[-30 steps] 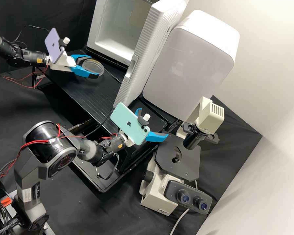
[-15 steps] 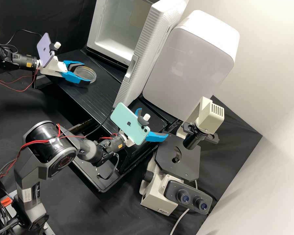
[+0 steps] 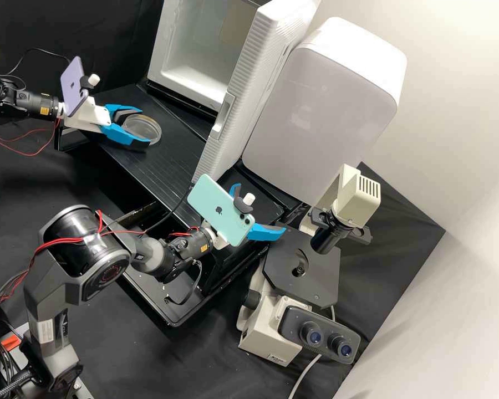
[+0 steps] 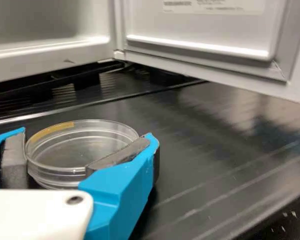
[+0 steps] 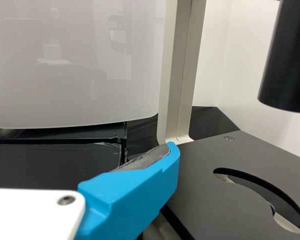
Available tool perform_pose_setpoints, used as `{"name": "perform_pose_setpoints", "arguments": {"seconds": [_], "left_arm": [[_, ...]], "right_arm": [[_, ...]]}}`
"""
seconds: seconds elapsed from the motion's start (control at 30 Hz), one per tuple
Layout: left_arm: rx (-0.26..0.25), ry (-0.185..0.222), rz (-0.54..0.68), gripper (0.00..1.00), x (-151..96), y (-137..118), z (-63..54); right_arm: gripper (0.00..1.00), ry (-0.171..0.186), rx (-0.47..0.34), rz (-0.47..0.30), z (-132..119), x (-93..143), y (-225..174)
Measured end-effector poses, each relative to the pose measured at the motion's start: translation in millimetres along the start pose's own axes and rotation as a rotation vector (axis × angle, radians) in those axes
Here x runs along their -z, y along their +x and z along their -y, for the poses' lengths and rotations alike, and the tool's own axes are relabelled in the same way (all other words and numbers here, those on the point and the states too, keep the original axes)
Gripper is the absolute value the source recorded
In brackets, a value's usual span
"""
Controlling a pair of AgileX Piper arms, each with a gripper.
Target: Take the petri dish out of the incubator
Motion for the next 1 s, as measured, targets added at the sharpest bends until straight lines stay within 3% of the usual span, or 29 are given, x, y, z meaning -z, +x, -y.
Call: {"name": "perform_pose_setpoints", "arguments": {"seconds": [0.1, 0.37, 0.7, 0.73, 1.0], "left_arm": [[0.014, 0.013, 0.020, 0.00, -1.8, 0.0, 1.3], [0.018, -0.070, 0.037, 0.00, -0.8, 14.4, -1.3], [0.024, -0.079, 0.058, 0.00, -4.0, 22.6, -1.5], [0.026, -0.079, 0.060, 1.00, -4.8, 23.0, -1.0], [0.030, -0.078, 0.068, 1.00, -6.6, 24.8, 0.1]], "right_arm": [[1.00, 0.000, 0.000, 0.000, 0.0, 0.0, 0.0], [1.00, 0.000, 0.000, 0.000, 0.0, 0.0, 0.0], [1.00, 0.000, 0.000, 0.000, 0.0, 0.0, 0.0], [1.00, 0.000, 0.000, 0.000, 0.0, 0.0, 0.0], [1.00, 0.000, 0.000, 0.000, 0.0, 0.0, 0.0]]}}
